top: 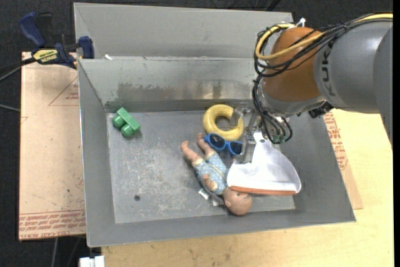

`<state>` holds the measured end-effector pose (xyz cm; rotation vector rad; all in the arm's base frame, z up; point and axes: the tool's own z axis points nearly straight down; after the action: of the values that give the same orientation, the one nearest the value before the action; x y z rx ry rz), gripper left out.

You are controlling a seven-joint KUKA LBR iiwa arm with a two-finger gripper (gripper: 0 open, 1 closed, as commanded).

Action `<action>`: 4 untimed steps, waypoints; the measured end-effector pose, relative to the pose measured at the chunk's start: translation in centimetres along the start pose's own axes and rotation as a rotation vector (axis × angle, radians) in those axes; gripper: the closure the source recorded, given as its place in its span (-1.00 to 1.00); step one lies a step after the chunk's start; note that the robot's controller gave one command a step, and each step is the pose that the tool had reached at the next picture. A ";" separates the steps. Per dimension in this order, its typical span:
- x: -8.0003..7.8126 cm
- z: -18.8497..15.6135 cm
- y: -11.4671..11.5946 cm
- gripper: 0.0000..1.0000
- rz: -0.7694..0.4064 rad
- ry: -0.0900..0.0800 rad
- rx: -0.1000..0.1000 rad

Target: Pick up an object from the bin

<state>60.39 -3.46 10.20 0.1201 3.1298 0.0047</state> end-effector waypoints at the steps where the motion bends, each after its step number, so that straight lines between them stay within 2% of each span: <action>1: 0.1 2.0 1.1 -1.00 0.221 0.006 0.001; 2: -0.6 3.2 1.3 1.00 0.339 -0.002 -0.001; 4: -0.4 2.9 1.3 1.00 0.339 0.002 0.000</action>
Offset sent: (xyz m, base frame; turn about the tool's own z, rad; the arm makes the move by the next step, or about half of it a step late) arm 0.0065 0.0117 -0.0320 0.3417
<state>60.96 -2.21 7.28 0.6471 3.0673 0.0077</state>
